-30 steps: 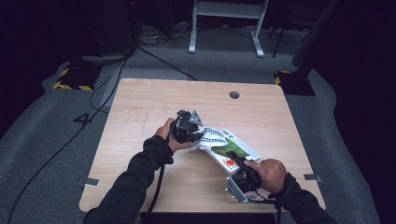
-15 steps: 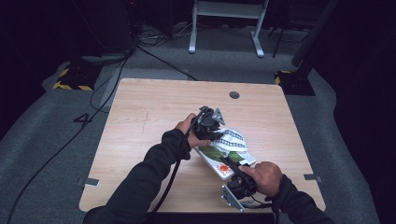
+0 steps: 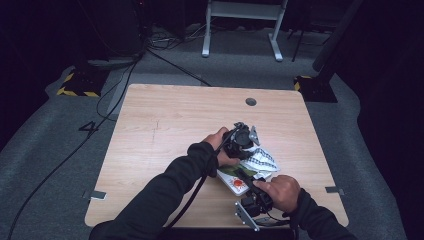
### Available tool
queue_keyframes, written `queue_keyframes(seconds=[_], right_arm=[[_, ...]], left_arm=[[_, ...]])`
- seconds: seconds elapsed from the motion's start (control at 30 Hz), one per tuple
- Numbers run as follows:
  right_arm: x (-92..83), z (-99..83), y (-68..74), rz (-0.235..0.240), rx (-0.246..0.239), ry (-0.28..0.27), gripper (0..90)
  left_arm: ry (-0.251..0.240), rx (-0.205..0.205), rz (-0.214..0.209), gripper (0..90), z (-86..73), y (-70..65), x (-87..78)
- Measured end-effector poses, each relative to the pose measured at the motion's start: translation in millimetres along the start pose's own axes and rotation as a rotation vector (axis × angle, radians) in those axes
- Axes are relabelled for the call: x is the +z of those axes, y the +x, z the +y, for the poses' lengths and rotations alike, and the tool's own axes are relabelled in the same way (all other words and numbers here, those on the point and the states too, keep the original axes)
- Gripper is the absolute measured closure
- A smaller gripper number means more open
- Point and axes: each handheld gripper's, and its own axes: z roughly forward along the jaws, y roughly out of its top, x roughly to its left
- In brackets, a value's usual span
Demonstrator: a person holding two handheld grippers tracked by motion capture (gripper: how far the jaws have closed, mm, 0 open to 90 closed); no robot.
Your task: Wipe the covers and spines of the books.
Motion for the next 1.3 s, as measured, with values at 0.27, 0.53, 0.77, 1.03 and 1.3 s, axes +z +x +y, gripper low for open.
queue_keyframes(seconds=[0.27, 0.53, 0.77, 1.03, 1.3], right_arm=[[-1.7, -3.8, -1.7, -0.014, 0.002, 0.015, 79.2], [-2.1, -2.5, -1.1, -0.017, -0.001, 0.014, 79.2], [1.3, -1.2, 0.7, -0.013, -0.005, 0.014, 79.2], [-0.1, -0.2, 1.9, -0.029, -0.009, 0.019, 79.2], [-1.1, -4.3, -1.7, -0.024, 0.001, 0.030, 79.2]], left_arm=[[0.031, -0.161, 0.095, 80.2, -49.4, 38.1, -10.2], [0.027, -0.226, 0.101, 80.2, -65.0, 49.0, -13.4], [-0.059, -0.088, -0.010, 80.3, -23.6, 13.4, -11.7], [-0.070, 0.060, -0.066, 80.2, 16.8, -25.2, -10.2], [-0.024, -0.026, 0.036, 80.3, -8.7, 3.4, -5.7]])
